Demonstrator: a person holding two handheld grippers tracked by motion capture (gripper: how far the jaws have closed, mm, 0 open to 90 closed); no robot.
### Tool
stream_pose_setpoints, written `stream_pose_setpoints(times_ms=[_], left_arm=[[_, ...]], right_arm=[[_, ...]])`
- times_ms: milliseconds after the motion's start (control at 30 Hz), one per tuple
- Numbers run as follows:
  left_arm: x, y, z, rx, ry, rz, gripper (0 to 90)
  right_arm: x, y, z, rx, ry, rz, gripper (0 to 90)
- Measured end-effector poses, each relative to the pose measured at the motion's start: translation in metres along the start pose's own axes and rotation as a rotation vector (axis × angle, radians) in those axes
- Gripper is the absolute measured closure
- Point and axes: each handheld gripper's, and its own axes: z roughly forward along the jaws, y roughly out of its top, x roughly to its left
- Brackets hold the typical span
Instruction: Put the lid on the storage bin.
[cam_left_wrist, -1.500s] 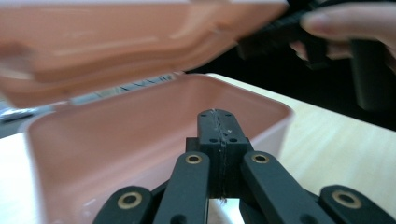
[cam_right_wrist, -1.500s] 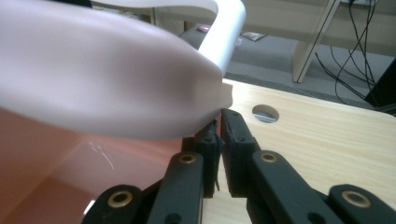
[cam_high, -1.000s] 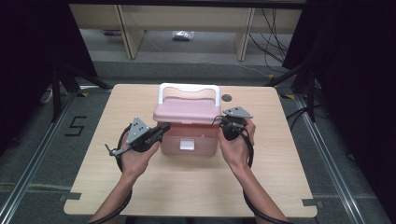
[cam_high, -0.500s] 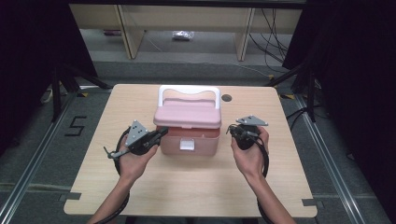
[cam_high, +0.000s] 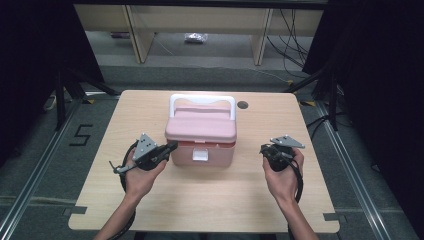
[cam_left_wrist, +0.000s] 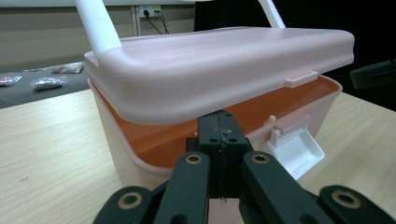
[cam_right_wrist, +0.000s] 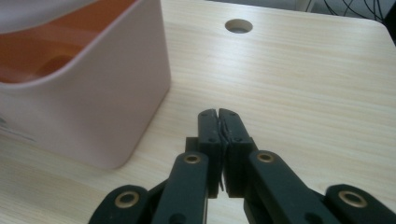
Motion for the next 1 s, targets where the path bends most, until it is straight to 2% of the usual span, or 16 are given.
stream_pose_setpoints(times_ms=[100,133,300,333,400,567,633,667,700,733,767,833,867,933,967,1000], left_arm=[[-0.001,0.000,-0.002,0.013,-0.003,-0.010,89.7],[-0.001,0.000,-0.003,0.014,-0.004,-0.010,89.7],[-0.003,0.003,-0.008,0.025,-0.018,-0.012,89.7],[-0.003,0.004,-0.010,0.035,-0.014,-0.008,89.7],[-0.004,0.005,-0.012,0.035,-0.016,-0.007,89.7],[0.000,0.002,-0.019,0.013,-0.009,0.006,89.4],[0.003,0.000,-0.023,-0.006,-0.002,0.013,89.1],[0.006,-0.001,-0.026,-0.014,0.002,0.027,88.5],[0.008,-0.003,-0.028,-0.032,0.003,0.026,87.4],[0.009,-0.005,-0.033,-0.023,0.027,0.012,87.0],[0.013,-0.008,-0.035,-0.042,0.032,0.012,86.7],[0.016,-0.012,-0.042,-0.040,0.053,-0.004,85.6],[0.020,-0.015,-0.045,-0.045,0.065,0.000,84.2],[0.025,-0.020,-0.049,-0.049,0.080,-0.002,79.8],[0.027,-0.024,-0.051,-0.050,0.092,-0.002,78.4],[0.030,-0.027,-0.053,-0.047,0.100,-0.004,77.0]], right_arm=[[-0.003,-0.006,-0.002,-0.004,-0.008,0.038,88.4],[-0.007,-0.007,-0.003,-0.003,-0.009,0.021,88.3],[-0.012,-0.012,-0.007,-0.009,-0.012,0.031,87.9],[-0.008,-0.013,-0.009,0.000,-0.029,0.080,88.0],[-0.013,-0.013,-0.009,-0.014,-0.013,0.035,88.0],[-0.012,-0.014,-0.012,-0.022,-0.030,0.050,87.6],[-0.015,-0.014,-0.013,-0.022,-0.032,0.019,87.0],[-0.014,-0.015,-0.014,-0.022,-0.016,0.057,86.5],[-0.018,-0.016,-0.014,-0.029,-0.007,0.035,86.3],[-0.020,-0.017,-0.014,-0.045,-0.004,0.032,86.1],[-0.022,-0.019,-0.013,-0.046,-0.004,0.030,85.7],[-0.025,-0.023,-0.013,-0.048,0.006,0.034,84.9],[-0.023,-0.026,-0.013,-0.035,-0.006,0.075,83.9],[-0.025,-0.030,-0.013,-0.034,0.011,0.080,82.7],[-0.031,-0.032,-0.011,-0.037,0.016,0.029,82.3],[-0.029,-0.035,-0.012,-0.031,0.013,0.072,81.7]])
